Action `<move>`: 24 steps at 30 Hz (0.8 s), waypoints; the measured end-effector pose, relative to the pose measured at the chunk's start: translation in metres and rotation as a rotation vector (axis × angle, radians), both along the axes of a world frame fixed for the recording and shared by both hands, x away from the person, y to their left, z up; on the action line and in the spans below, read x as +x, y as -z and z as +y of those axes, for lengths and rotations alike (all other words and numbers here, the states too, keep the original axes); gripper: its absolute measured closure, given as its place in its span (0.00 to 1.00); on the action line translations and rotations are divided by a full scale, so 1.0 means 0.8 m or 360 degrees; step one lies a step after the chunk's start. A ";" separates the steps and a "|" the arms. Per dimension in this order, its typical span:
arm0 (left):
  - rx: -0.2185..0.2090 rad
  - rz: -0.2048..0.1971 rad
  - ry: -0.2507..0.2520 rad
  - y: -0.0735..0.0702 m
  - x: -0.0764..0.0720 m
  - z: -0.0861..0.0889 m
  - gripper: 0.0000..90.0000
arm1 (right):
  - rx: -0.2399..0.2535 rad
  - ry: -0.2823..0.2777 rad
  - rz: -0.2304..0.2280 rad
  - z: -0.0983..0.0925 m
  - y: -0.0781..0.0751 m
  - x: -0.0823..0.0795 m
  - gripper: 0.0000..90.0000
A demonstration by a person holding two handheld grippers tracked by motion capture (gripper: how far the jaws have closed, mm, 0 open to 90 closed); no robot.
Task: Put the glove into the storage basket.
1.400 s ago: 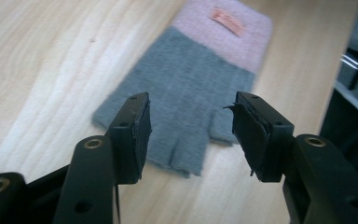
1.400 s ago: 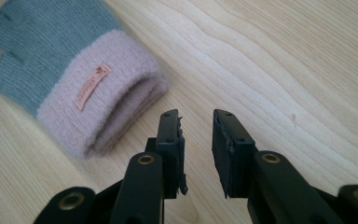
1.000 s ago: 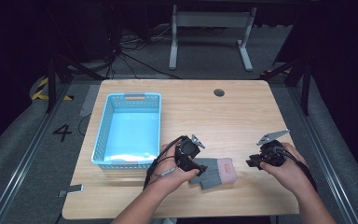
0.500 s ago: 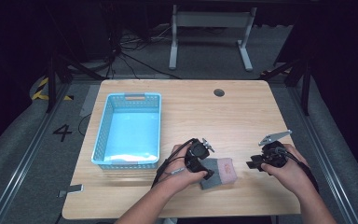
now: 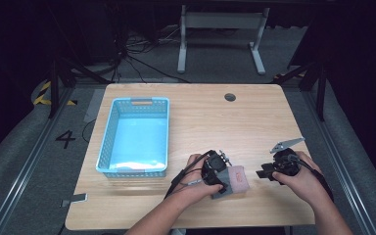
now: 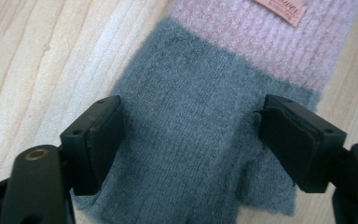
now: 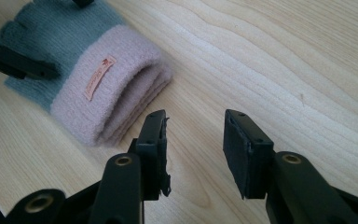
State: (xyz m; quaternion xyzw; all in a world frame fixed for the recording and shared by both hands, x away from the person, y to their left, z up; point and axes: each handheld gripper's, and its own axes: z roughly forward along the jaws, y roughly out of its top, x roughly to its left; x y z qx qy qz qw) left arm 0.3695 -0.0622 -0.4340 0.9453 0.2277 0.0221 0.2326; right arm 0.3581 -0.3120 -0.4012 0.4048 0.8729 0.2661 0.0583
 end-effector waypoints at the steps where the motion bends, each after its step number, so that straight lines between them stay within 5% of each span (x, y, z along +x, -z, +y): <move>1: 0.0010 -0.0004 0.0002 0.001 -0.001 -0.001 0.24 | 0.0001 0.0001 -0.0003 0.000 0.000 0.000 0.67; 18: 0.0107 -0.0021 -0.0003 0.003 -0.004 -0.010 0.30 | 0.0012 0.0009 -0.0021 0.000 -0.002 -0.001 0.67; 24: 0.0109 0.0001 -0.0013 -0.002 -0.006 -0.010 0.60 | 0.0028 0.0020 -0.0034 -0.002 -0.005 -0.001 0.67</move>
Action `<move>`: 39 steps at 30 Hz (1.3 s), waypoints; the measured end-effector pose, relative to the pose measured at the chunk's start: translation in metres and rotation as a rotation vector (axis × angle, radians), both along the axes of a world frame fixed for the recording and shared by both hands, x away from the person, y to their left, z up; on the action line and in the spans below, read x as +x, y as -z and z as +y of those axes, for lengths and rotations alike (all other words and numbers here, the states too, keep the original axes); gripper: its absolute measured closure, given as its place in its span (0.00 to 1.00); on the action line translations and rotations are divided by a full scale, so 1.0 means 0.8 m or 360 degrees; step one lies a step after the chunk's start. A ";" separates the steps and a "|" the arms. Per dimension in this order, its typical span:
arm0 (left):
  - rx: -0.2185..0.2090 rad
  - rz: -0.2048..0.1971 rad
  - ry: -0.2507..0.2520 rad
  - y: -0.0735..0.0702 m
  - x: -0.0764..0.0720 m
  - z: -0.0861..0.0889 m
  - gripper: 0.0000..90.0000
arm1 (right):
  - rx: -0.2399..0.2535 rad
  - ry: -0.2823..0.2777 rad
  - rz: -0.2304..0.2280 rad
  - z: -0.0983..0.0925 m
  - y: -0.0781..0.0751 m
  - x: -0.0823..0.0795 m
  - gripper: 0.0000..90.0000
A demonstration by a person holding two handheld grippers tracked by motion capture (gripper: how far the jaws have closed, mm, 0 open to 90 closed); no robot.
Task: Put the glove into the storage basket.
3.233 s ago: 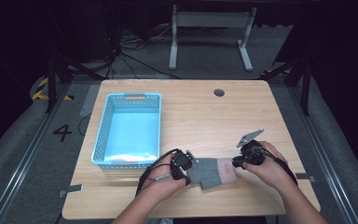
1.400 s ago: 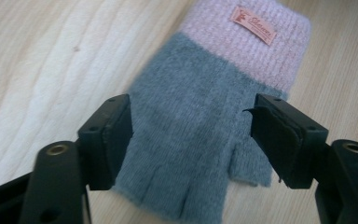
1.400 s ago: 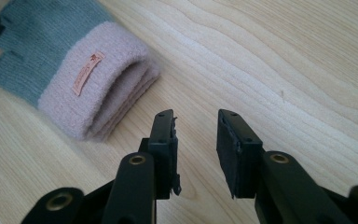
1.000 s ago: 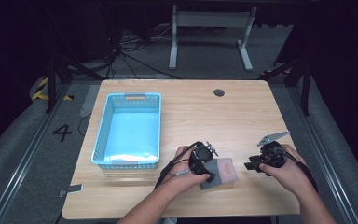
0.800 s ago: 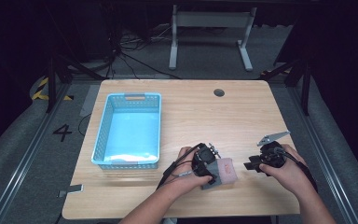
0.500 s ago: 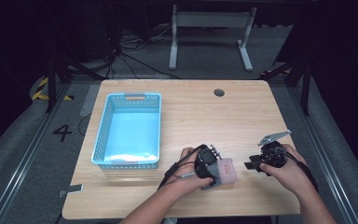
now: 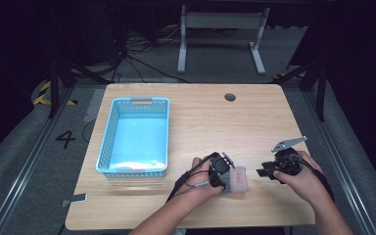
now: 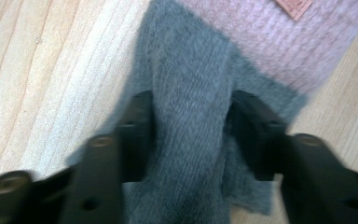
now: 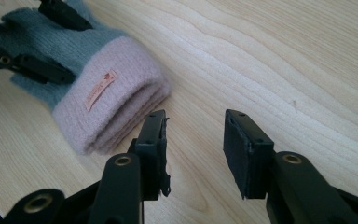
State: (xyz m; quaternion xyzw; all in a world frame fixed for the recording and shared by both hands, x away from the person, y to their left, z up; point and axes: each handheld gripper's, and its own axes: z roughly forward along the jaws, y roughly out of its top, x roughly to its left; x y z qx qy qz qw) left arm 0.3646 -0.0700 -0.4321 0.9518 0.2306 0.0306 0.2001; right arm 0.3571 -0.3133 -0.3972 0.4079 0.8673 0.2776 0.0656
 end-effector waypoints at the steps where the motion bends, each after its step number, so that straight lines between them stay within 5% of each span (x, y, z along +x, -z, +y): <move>1: -0.0006 0.0005 0.0000 0.000 0.000 0.000 0.65 | 0.0001 -0.0005 -0.0008 0.000 0.000 0.000 0.67; 15: -0.0036 0.0040 0.0027 -0.009 0.004 0.006 0.78 | 0.0011 0.0010 -0.0018 -0.007 0.000 0.002 0.67; 39: -0.0163 -0.0016 0.0098 -0.077 0.000 0.054 0.78 | 0.0038 0.0024 -0.0013 -0.013 0.000 0.011 0.67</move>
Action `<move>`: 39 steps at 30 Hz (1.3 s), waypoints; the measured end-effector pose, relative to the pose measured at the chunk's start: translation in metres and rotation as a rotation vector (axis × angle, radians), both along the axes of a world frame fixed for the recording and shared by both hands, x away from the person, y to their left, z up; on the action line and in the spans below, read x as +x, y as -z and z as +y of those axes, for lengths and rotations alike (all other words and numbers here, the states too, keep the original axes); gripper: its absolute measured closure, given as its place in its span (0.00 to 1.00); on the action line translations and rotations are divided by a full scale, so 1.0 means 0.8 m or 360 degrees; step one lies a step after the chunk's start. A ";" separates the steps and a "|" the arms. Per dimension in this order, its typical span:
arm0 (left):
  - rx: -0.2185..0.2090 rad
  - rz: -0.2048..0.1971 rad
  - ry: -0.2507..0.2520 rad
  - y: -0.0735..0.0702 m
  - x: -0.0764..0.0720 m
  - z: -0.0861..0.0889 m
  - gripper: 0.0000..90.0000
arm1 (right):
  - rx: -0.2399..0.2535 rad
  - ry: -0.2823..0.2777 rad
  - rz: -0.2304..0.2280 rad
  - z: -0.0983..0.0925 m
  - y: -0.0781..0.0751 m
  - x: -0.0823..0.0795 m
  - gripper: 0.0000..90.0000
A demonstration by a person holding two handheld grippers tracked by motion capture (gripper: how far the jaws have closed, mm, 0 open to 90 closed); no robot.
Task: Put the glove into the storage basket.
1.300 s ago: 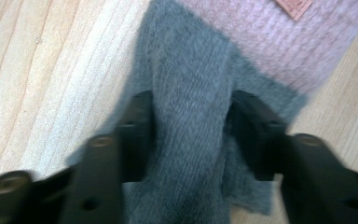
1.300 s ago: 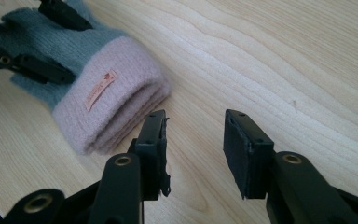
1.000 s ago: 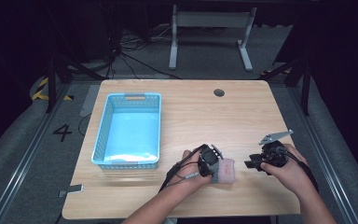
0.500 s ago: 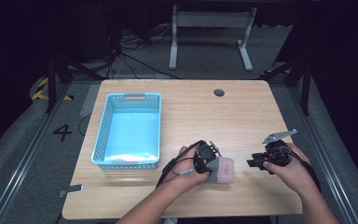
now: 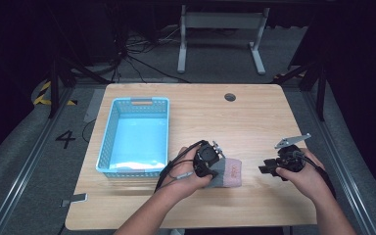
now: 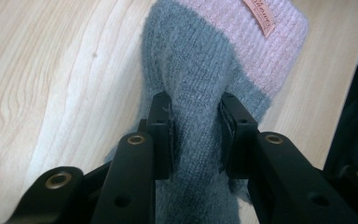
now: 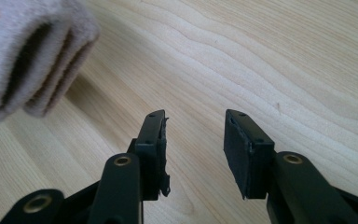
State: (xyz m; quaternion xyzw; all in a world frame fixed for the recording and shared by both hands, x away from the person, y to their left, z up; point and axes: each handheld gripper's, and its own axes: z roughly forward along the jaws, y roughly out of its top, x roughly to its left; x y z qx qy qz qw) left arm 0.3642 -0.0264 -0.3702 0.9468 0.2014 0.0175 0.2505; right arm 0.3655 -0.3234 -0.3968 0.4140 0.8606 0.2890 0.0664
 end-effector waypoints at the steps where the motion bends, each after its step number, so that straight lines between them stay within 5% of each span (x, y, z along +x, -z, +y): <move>1: -0.0012 0.0016 0.0006 -0.002 0.001 0.002 0.78 | 0.0002 0.0001 -0.0002 0.000 0.000 0.001 0.67; 9: -0.0021 -0.0038 -0.0036 -0.031 0.005 0.015 0.78 | 0.0021 -0.0014 -0.0027 0.000 -0.008 0.015 0.67; 22: -0.0087 -0.0068 -0.0173 -0.056 0.013 0.070 0.77 | 0.0033 -0.0054 -0.0043 0.007 -0.013 0.037 0.67; 39: -0.0093 -0.0130 -0.0307 -0.080 0.038 0.135 0.77 | 0.0038 -0.0010 -0.0032 -0.001 -0.009 0.033 0.67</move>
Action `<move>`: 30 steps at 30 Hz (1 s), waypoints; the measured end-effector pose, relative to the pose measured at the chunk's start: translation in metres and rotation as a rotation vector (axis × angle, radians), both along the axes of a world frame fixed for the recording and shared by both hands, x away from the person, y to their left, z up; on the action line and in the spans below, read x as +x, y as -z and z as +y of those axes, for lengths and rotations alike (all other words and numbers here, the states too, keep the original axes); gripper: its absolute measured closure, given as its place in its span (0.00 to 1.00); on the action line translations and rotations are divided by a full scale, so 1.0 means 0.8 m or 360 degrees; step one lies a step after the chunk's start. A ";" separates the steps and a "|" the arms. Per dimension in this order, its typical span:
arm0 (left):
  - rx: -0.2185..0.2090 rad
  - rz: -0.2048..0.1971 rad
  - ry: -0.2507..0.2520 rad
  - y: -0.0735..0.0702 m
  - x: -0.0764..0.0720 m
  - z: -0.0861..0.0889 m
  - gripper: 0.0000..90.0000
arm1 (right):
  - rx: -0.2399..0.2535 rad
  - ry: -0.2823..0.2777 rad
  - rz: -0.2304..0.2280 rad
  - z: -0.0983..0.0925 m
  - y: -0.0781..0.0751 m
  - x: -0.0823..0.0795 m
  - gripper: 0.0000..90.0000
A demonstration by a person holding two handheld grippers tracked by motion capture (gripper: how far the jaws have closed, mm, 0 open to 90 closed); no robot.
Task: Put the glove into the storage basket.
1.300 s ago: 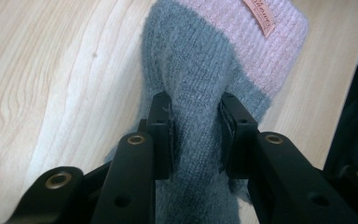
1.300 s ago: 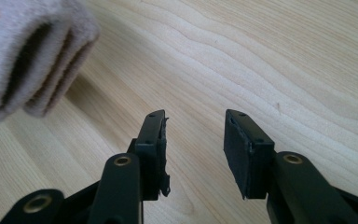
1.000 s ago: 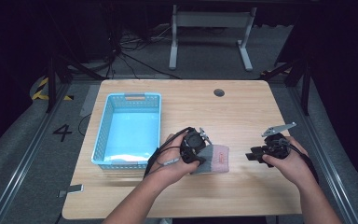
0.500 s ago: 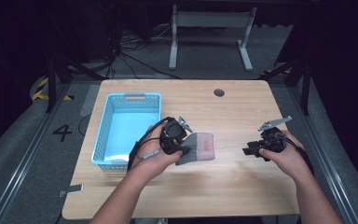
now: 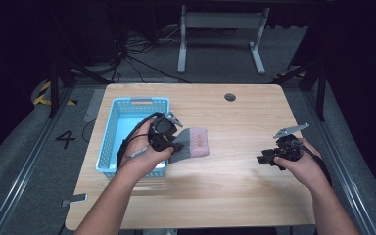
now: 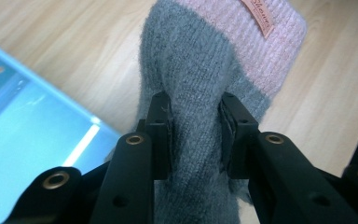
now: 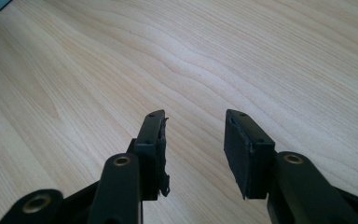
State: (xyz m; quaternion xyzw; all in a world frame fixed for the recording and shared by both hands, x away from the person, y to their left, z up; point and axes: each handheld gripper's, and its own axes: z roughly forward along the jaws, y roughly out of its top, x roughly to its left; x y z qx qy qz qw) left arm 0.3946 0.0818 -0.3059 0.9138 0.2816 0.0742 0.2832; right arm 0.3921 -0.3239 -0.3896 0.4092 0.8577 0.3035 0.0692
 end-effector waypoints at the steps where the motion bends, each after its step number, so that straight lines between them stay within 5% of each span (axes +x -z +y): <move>1: 0.0013 -0.0006 -0.0001 -0.002 0.003 0.005 0.77 | 0.0000 0.0003 0.0004 0.000 0.000 -0.001 0.67; 20: 0.0037 -0.0010 -0.0173 -0.012 0.059 0.065 0.77 | -0.0016 0.0041 0.0010 -0.010 0.007 -0.012 0.66; 30: 0.0137 0.0022 -0.0241 0.014 0.104 0.092 0.77 | -0.0020 0.0045 0.0017 -0.011 0.009 -0.014 0.66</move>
